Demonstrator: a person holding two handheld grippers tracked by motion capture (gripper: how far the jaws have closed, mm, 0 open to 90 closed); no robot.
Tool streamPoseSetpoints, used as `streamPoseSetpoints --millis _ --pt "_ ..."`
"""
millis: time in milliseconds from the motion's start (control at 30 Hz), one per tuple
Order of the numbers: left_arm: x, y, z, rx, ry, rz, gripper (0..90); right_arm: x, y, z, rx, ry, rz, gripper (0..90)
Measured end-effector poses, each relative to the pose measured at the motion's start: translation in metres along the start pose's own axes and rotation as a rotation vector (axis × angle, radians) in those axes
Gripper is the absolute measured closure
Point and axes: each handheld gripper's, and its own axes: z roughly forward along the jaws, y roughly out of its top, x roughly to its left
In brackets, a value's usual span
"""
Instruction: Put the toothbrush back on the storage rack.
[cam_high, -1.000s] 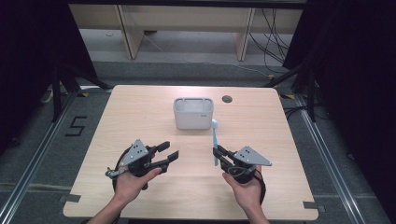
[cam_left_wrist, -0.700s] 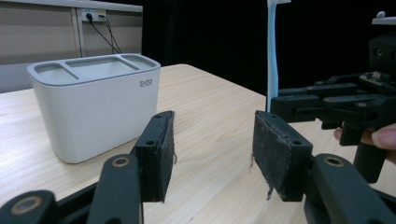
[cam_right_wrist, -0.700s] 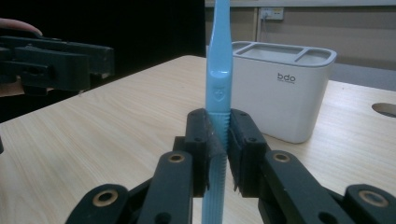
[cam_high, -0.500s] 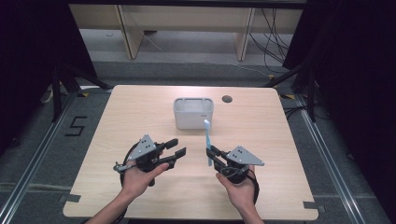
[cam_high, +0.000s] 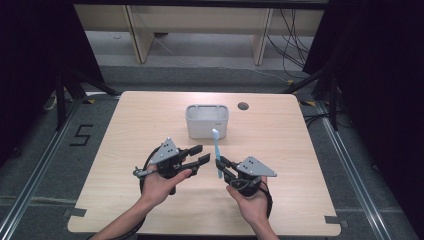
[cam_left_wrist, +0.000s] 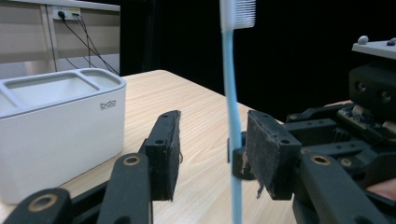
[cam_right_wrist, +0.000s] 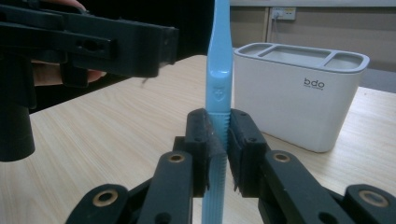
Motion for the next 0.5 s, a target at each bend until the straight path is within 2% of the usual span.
streamPoseSetpoints --millis 33,67,100,200,233,300,400,433,500 --pt "-0.002 0.001 0.003 -0.001 -0.007 0.003 55.0 0.002 0.000 0.001 0.007 0.008 0.018 79.2" --pt "-0.003 0.001 0.005 -0.001 -0.009 0.001 55.4 0.004 0.000 0.000 0.019 -0.006 0.027 79.3" --pt "-0.003 0.002 0.006 0.000 -0.013 0.003 55.9 0.003 0.000 0.002 0.010 0.022 0.006 79.2" --pt "-0.004 0.004 0.010 -0.001 -0.018 0.003 57.6 0.004 0.001 0.003 0.011 0.005 -0.014 79.3" --pt "-0.004 0.004 0.010 -0.001 -0.018 0.003 58.3 0.005 0.000 0.004 0.011 0.019 -0.006 79.3" --pt "-0.004 0.004 0.013 -0.009 -0.028 -0.003 59.3 0.005 0.000 0.004 0.011 0.012 -0.014 79.2" --pt "-0.004 0.005 0.014 0.000 -0.021 -0.003 63.2 0.006 0.000 0.005 0.017 0.014 -0.001 79.2" --pt "-0.004 0.005 0.015 0.001 -0.020 -0.003 64.1 0.006 0.001 0.004 0.021 -0.004 -0.024 79.2" --pt "-0.003 0.005 0.016 0.001 -0.017 -0.005 65.5 0.007 0.001 0.005 0.018 0.000 -0.018 79.2"
